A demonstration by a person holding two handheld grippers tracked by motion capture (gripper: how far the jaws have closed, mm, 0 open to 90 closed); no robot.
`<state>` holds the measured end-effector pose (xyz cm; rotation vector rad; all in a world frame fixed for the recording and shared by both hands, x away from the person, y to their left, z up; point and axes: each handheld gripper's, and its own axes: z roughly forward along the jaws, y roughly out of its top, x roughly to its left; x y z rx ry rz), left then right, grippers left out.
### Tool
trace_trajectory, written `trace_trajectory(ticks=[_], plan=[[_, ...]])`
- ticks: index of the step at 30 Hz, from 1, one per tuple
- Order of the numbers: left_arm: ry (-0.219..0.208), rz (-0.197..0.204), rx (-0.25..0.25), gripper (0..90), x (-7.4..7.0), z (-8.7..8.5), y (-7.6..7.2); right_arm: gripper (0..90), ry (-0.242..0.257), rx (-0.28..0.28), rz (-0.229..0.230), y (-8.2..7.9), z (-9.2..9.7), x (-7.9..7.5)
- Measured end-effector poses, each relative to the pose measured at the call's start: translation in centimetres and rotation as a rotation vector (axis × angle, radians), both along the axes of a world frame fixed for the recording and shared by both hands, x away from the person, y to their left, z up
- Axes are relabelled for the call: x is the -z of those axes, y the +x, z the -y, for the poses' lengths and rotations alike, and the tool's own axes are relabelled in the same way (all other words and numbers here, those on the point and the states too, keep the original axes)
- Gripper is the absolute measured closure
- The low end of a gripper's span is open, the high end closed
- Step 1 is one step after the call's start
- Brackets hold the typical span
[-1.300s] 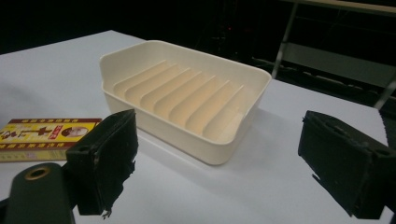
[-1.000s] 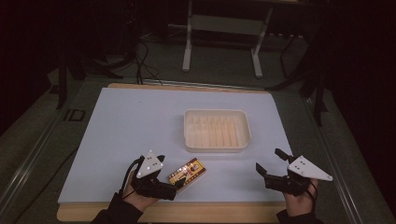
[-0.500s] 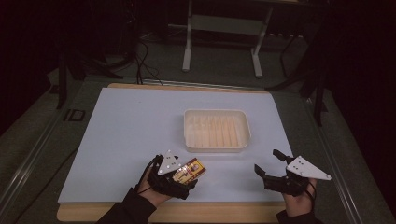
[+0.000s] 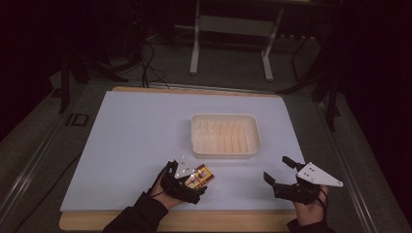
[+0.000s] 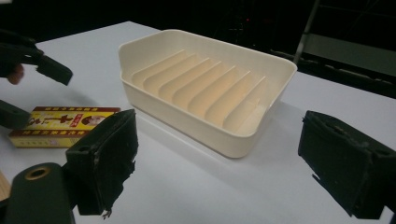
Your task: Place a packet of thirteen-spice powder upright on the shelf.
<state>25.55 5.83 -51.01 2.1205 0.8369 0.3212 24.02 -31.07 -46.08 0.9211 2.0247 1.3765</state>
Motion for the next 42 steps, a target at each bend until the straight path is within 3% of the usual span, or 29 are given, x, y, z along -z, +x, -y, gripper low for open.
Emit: trace_trajectory(ticks=[8,11,20,21,29,42], plan=[[0.057,-0.036,0.005,6.9,1.2,0.6,0.8,11.8,0.003,-0.007,-0.009,0.0,-0.1,0.1],[0.08,-0.031,0.011,15.3,1.6,0.8,0.9,11.8,0.003,-0.014,-0.016,0.1,-0.1,0.2],[0.151,-0.084,0.005,15.9,2.4,1.5,1.7,11.9,-0.001,-0.022,-0.019,0.1,-0.2,0.2],[0.164,-0.084,0.006,19.4,2.4,1.6,1.7,11.9,-0.001,-0.023,-0.021,0.1,-0.2,0.3],[0.189,-0.106,-0.004,31.3,2.6,2.0,1.9,11.9,-0.001,-0.028,-0.023,0.1,-0.2,0.3],[0.218,-0.102,0.004,33.2,2.2,2.2,1.8,11.9,-0.005,-0.031,-0.024,0.1,-0.2,0.2]])
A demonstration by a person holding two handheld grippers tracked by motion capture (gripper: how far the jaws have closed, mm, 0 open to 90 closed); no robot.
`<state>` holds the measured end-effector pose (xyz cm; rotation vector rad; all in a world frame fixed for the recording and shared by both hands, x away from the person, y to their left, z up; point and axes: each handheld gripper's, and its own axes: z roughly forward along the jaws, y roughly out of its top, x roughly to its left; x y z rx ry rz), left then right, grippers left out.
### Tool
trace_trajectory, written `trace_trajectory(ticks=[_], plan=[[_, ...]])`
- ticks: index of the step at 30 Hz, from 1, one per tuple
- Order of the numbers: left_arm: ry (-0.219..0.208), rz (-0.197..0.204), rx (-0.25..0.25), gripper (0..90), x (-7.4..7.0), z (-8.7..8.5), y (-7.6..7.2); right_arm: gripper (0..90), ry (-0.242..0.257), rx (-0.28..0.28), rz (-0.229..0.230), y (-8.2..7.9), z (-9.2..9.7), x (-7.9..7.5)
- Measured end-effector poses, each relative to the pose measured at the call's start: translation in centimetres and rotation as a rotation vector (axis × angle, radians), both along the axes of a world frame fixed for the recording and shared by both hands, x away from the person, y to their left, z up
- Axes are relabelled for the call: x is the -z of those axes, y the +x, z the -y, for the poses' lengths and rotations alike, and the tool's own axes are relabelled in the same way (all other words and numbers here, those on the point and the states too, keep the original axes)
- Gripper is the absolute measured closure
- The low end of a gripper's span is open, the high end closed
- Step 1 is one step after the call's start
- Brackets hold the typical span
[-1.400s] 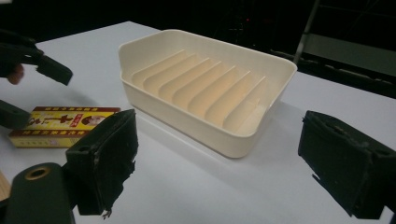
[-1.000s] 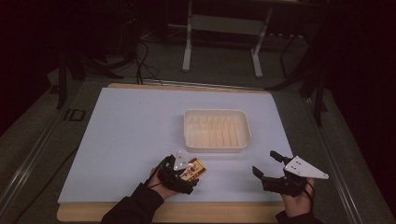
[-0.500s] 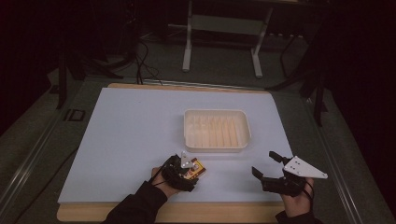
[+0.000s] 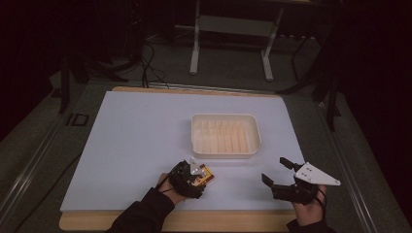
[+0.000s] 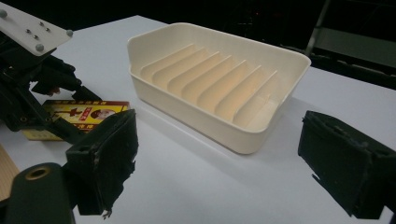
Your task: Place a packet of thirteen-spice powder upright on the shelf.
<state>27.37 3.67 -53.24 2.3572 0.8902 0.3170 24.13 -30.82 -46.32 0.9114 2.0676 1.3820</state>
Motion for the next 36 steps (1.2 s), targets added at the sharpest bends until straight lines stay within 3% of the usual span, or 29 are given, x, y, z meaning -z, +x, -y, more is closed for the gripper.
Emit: trace_trajectory(ticks=[5,8,13,17,21,24,27,32,36], plan=[[-0.028,0.01,0.022,33.4,-0.8,-0.2,-0.3,11.9,0.001,0.0,-0.001,0.0,0.0,0.0],[-0.078,0.031,0.027,33.3,-1.8,-0.2,-0.8,11.9,-0.001,0.003,0.001,0.0,0.0,0.0],[-0.147,0.024,0.033,33.4,-2.8,-0.2,-1.3,13.0,-0.009,-0.002,0.023,-0.1,-0.1,-0.1],[-0.181,0.084,0.031,33.4,-3.7,-0.1,-2.1,13.5,-0.012,-0.015,0.035,-0.2,-0.3,-0.1],[-0.235,0.118,0.025,33.4,-4.4,-0.2,-2.5,14.1,-0.006,-0.022,0.04,-0.3,-0.4,-0.2],[-0.276,0.147,0.018,33.4,-4.9,-0.3,-2.9,17.7,0.017,-0.027,-0.004,-0.3,-0.5,-0.2],[-0.289,0.187,0.002,33.5,-5.4,-0.3,-3.2,19.3,0.02,-0.034,-0.032,-0.4,-0.8,-0.1],[-0.311,0.154,0.01,33.4,-5.6,-0.4,-3.2,19.3,0.007,-0.039,-0.021,-0.5,-1.2,0.0],[-0.328,0.169,0.028,33.4,-5.4,-0.2,-3.3,18.3,0.01,-0.045,-0.024,-0.5,-1.3,-0.1]])
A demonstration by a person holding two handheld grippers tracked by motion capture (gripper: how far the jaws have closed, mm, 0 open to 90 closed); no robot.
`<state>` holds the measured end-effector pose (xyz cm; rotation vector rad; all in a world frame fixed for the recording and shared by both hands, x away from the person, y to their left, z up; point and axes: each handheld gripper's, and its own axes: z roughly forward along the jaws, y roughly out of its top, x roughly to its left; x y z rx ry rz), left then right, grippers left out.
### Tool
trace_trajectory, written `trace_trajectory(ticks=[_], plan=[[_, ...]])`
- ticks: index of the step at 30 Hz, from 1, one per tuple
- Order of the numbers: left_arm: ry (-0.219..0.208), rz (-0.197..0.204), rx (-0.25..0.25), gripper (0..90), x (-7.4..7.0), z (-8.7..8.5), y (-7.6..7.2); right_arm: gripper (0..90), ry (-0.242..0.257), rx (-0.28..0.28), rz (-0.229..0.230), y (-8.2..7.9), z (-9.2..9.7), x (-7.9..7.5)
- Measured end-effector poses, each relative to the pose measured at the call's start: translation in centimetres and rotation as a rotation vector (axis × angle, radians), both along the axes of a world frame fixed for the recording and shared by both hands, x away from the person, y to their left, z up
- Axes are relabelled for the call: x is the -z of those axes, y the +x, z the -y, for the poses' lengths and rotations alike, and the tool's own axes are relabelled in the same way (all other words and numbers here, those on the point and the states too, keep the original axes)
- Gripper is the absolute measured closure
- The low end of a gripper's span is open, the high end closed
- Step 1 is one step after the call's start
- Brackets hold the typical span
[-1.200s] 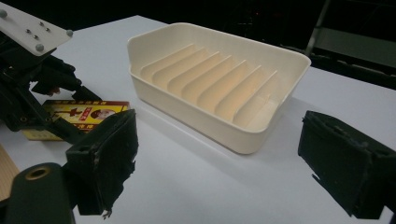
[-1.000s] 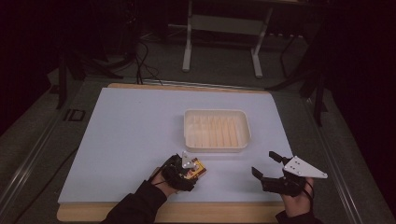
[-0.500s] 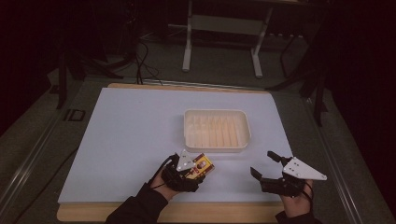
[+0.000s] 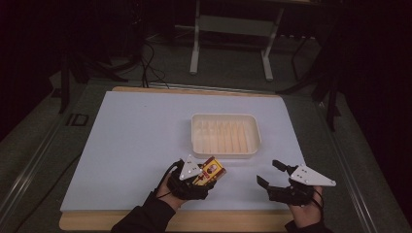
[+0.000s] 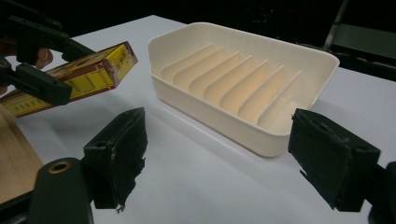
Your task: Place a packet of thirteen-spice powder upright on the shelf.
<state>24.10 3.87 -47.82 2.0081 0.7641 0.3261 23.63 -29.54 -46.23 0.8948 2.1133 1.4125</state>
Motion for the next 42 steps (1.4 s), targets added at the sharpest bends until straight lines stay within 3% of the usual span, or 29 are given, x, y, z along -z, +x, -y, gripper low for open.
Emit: trace_trajectory(ticks=[3,5,6,9,15,17,26,30,32,37,39,42], plan=[[-0.052,0.022,0.016,33.4,-0.1,0.0,0.0,15.8,0.022,0.001,0.016,-0.1,-0.1,-0.4],[-0.06,0.028,0.025,33.4,-0.2,0.0,0.0,15.1,0.023,0.002,0.029,-0.2,-0.1,-0.6],[-0.08,0.059,0.021,33.4,-0.4,0.0,0.0,14.0,0.029,0.001,0.044,-0.3,-0.1,-0.8],[-0.1,0.08,0.016,33.4,-0.5,0.1,-0.1,13.9,0.028,0.003,0.071,-0.6,-0.5,-1.5],[-0.138,0.108,0.018,33.4,-0.7,0.1,0.0,13.2,0.05,-0.009,0.053,-0.8,-1.4,-2.7],[-0.151,0.119,0.035,33.4,-0.7,0.2,0.0,12.7,0.043,-0.017,0.072,-0.8,-1.7,-3.1],[-0.207,0.184,0.053,33.4,-0.9,0.9,0.2,13.8,0.094,-0.074,0.095,-0.1,-3.5,-5.2],[-0.247,0.212,0.026,33.3,-0.9,1.4,0.5,12.7,0.136,-0.046,0.119,0.1,-4.5,-5.7],[-0.27,0.224,0.017,33.3,-1.0,1.5,0.7,10.8,0.185,-0.021,0.118,0.2,-5.0,-6.2],[-0.334,0.255,-0.012,33.3,-1.2,1.6,1.0,10.8,0.217,-0.037,0.132,0.2,-6.0,-7.3],[-0.362,0.263,0.008,33.3,-1.3,1.8,1.1,10.8,0.234,-0.058,0.134,0.4,-6.5,-7.4],[-0.362,0.33,0.008,33.3,-1.6,2.3,0.6,10.8,0.206,-0.062,0.146,0.6,-7.4,-7.4]])
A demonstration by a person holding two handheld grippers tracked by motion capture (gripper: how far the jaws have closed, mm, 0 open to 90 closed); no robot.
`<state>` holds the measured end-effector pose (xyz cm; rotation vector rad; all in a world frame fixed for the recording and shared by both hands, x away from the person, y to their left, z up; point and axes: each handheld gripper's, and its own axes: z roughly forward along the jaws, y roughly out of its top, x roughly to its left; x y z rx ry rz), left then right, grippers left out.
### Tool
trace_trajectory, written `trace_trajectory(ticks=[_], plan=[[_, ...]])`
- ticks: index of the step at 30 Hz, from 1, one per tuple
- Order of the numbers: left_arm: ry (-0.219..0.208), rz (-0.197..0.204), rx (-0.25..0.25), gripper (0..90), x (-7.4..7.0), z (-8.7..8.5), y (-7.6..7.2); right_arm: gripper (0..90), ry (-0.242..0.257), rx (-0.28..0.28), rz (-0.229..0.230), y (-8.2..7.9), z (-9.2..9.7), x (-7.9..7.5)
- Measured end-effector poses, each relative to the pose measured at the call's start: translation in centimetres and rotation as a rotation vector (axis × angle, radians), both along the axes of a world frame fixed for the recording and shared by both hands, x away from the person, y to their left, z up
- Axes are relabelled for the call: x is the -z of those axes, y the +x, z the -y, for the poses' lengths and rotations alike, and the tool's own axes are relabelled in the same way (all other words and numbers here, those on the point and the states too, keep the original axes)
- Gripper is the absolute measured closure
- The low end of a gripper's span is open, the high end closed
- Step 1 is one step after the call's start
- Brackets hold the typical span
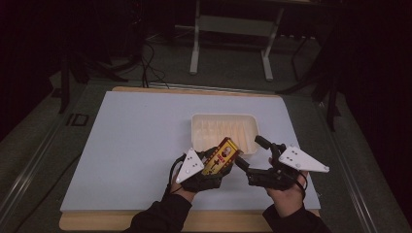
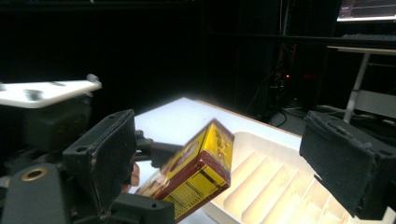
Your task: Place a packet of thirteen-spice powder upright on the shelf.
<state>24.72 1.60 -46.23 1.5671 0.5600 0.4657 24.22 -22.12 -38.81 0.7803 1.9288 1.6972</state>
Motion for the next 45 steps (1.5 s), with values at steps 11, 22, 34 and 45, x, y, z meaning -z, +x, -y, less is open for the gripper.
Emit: trace_trajectory(ticks=[11,22,34,45], plan=[[-0.044,0.139,-0.058,33.3,0.1,1.0,-1.0,20.4,0.097,-0.018,-0.053,0.1,-2.2,0.1],[-0.137,0.169,-0.093,33.1,0.6,0.9,-1.4,45.8,0.183,-0.002,-0.18,0.6,-3.0,0.7],[-0.13,0.185,-0.117,32.9,1.1,1.3,-1.6,61.7,0.218,0.02,-0.259,1.1,-3.3,0.9],[-0.132,0.116,-0.106,30.4,1.1,1.4,-1.2,67.8,0.126,0.05,-0.256,1.3,-3.8,0.6]])
